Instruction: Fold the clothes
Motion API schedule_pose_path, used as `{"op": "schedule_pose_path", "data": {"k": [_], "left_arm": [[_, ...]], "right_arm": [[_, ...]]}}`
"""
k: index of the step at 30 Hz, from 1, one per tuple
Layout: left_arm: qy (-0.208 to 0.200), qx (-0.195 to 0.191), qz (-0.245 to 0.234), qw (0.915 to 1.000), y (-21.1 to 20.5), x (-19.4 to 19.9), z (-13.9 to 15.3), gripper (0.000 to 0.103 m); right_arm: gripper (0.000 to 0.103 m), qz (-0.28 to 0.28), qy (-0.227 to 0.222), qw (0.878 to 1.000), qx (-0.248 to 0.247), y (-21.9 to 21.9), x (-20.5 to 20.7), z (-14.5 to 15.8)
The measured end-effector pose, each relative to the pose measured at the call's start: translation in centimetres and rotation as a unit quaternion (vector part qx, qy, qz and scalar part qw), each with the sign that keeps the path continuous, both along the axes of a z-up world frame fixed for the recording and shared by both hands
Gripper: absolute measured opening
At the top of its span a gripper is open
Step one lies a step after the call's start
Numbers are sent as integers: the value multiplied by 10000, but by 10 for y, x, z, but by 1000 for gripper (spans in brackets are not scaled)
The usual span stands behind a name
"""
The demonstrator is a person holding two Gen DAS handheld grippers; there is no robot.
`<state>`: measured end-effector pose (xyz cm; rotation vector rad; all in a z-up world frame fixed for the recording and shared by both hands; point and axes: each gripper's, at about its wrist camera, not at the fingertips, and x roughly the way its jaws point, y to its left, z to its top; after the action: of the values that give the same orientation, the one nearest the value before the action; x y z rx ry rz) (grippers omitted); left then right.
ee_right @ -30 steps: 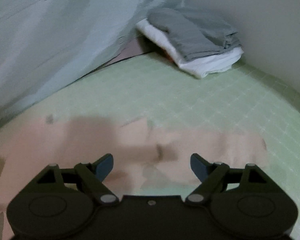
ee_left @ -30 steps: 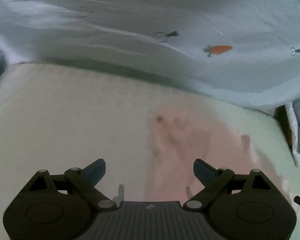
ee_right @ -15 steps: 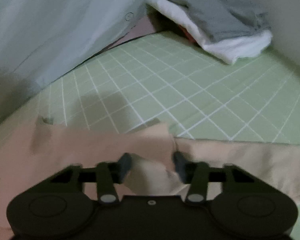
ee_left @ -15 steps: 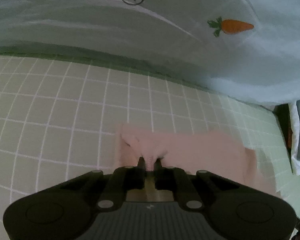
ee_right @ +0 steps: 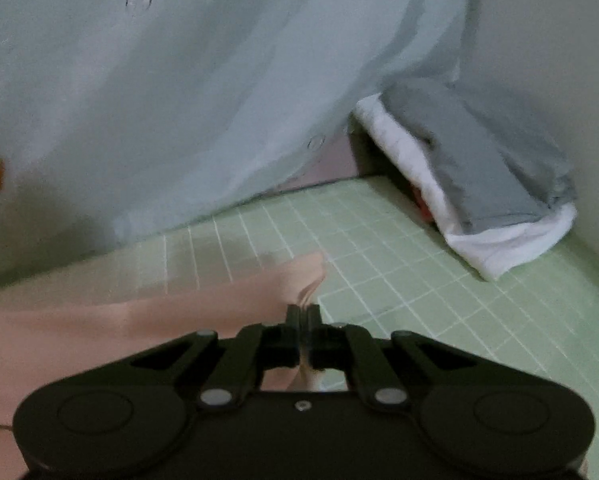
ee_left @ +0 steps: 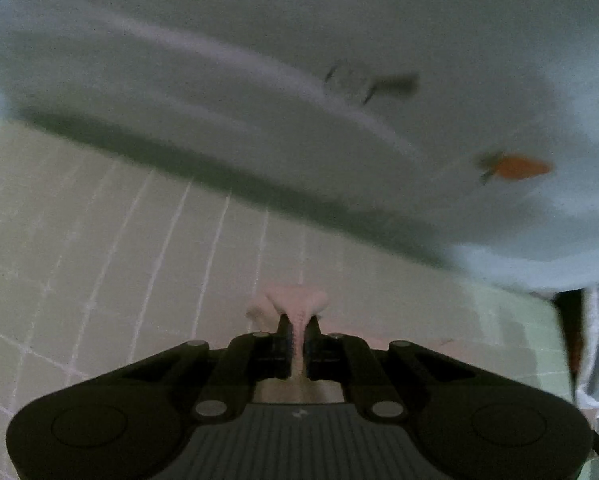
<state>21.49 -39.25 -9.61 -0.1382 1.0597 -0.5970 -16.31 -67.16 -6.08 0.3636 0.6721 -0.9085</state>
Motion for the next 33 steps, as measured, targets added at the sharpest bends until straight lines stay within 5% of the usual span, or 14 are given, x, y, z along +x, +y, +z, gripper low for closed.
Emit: {"op": "schedule_pose_path", "data": {"k": [2, 6, 13, 20, 25, 27, 29, 33], "left_arm": [[66, 200, 29, 9998, -3, -1, -3, 24], [-352, 404, 40, 9986, 6, -19, 18, 77], [-824, 715, 174, 9939, 64, -74, 55, 83], [-548, 918, 308, 9938, 133, -147, 53, 83], [-380, 1136, 221, 9925, 154, -182, 43, 83], [-412, 1210, 150, 9917, 160, -194, 44, 83], [-476, 1273, 78, 9907, 167, -207, 46, 83], [-500, 1325, -30, 9899, 164, -228, 48, 83]], "right_arm": [[3, 52, -23, 9999, -102, -3, 8, 5], [4, 265, 34, 9991, -335, 11, 15, 12], [4, 766, -161, 9948, -658, 64, 5, 30], [3, 1690, 81, 9814, -906, 152, -9, 29], [3, 2297, 261, 9712, -568, 215, -23, 9], [24, 2251, 316, 9729, -430, 233, -31, 0], [68, 2181, 352, 9749, -292, 250, -40, -8], [90, 1524, -19, 9883, -72, 244, -78, -8]]}}
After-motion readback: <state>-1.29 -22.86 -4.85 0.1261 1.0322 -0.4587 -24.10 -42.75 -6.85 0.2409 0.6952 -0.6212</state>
